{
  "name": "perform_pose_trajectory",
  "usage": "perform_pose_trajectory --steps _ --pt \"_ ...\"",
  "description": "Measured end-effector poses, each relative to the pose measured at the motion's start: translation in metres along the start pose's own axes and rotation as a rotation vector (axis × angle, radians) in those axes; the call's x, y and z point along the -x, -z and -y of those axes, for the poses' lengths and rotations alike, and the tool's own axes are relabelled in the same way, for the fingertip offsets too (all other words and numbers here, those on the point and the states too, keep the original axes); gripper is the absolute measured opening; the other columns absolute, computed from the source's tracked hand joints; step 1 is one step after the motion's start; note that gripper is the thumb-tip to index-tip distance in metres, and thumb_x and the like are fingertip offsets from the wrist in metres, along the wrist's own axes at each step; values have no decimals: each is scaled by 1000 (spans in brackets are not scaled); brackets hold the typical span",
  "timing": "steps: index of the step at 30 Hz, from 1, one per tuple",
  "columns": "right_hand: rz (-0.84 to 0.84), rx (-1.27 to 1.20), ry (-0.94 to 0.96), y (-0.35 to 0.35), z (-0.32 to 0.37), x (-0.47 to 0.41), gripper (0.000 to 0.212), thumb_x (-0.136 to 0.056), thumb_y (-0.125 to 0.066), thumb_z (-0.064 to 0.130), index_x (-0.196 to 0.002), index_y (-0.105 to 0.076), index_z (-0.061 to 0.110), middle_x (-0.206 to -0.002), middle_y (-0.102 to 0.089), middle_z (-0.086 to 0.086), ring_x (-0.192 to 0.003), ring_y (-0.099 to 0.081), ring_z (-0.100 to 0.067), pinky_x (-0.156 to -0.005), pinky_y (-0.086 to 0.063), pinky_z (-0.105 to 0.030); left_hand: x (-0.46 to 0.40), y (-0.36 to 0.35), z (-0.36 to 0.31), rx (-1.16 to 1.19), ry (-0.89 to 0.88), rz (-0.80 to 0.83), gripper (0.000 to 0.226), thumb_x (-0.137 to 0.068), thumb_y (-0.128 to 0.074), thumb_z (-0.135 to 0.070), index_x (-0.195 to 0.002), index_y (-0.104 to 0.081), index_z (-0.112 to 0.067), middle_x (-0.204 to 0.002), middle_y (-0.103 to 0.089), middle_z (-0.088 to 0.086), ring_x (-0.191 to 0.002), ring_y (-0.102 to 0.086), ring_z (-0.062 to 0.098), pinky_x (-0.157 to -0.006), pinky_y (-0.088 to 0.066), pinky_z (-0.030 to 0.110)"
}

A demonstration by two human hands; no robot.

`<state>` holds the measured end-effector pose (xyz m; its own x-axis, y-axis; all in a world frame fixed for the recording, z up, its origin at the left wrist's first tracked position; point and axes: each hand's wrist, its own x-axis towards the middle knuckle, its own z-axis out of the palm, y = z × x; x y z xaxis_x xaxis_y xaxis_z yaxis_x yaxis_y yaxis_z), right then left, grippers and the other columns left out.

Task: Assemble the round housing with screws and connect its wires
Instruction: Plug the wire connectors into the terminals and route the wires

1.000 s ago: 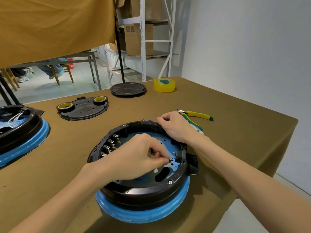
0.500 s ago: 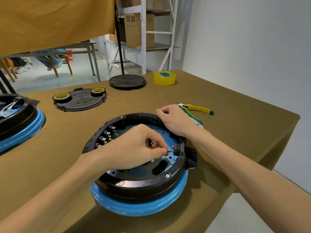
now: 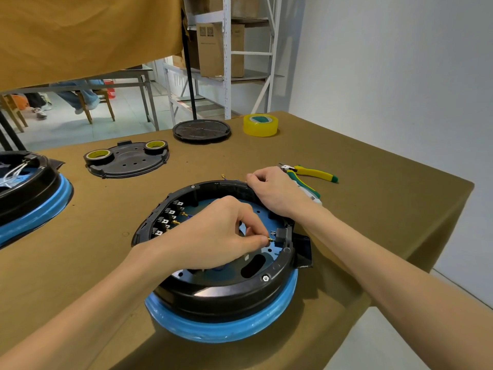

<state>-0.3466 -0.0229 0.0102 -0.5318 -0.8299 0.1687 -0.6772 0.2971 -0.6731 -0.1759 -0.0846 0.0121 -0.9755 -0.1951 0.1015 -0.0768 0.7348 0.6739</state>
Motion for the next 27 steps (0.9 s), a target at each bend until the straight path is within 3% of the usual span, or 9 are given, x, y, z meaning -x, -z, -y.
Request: perform_pose_trajectory --steps 4,7,12,20,23,25,27 --pt "-8 -4 -6 -1 1 1 52 -107 -46 30 -57 -36 19 -52 -34 4 -46 -31 -12 -44 -25 -23 -2 -1 -1 -11 4 -3 12 -94 -73 -34 -86 -81 -32 -84 -64 -19 -60 -55 11 -58 -47 25" --pt "-8 -15 -14 -1 1 1 52 -107 -47 30 -57 -39 19 -52 -35 4 -46 -33 -13 -47 -28 -26 0 -1 0 17 24 12 11 -94 -73 -36 -89 -80 -30 -81 -68 -9 -65 -59 26 -63 -51 40" --pt "-24 -38 -20 -1 0 2 50 -106 -48 31 -58 -41 17 -54 -36 1 -49 -34 -15 -52 -30 -30 1 0 -1 91 56 20 11 -93 -74 -36 -90 -80 -27 -82 -73 13 -72 -61 44 -65 -53 52" --pt "-40 -10 -7 -2 1 1 46 -105 -50 31 -62 -48 15 -55 -39 1 -51 -37 -14 -52 -30 -28 2 -4 2 106 65 5 11 -92 -75 -36 -92 -82 -28 -84 -75 7 -74 -61 42 -66 -53 50" --pt "-49 -15 -5 -3 0 1 47 -105 -51 31 -61 -47 15 -56 -38 0 -52 -36 -16 -52 -31 -30 1 -4 4 98 54 -3 10 -92 -75 -36 -91 -82 -30 -81 -75 -2 -67 -61 32 -63 -53 45" --pt "-59 -10 -4 -2 -1 1 48 -105 -51 31 -59 -46 16 -54 -38 2 -51 -36 -15 -52 -30 -29 0 -5 6 84 45 -16 9 -92 -75 -36 -90 -83 -31 -79 -74 -13 -59 -59 11 -58 -51 32" --pt "-78 -7 -1 -2 -2 3 50 -105 -52 31 -58 -44 17 -53 -37 3 -49 -35 -14 -50 -29 -28 1 -6 6 76 40 -12 8 -92 -75 -35 -90 -82 -32 -78 -72 -18 -58 -57 2 -56 -47 21"
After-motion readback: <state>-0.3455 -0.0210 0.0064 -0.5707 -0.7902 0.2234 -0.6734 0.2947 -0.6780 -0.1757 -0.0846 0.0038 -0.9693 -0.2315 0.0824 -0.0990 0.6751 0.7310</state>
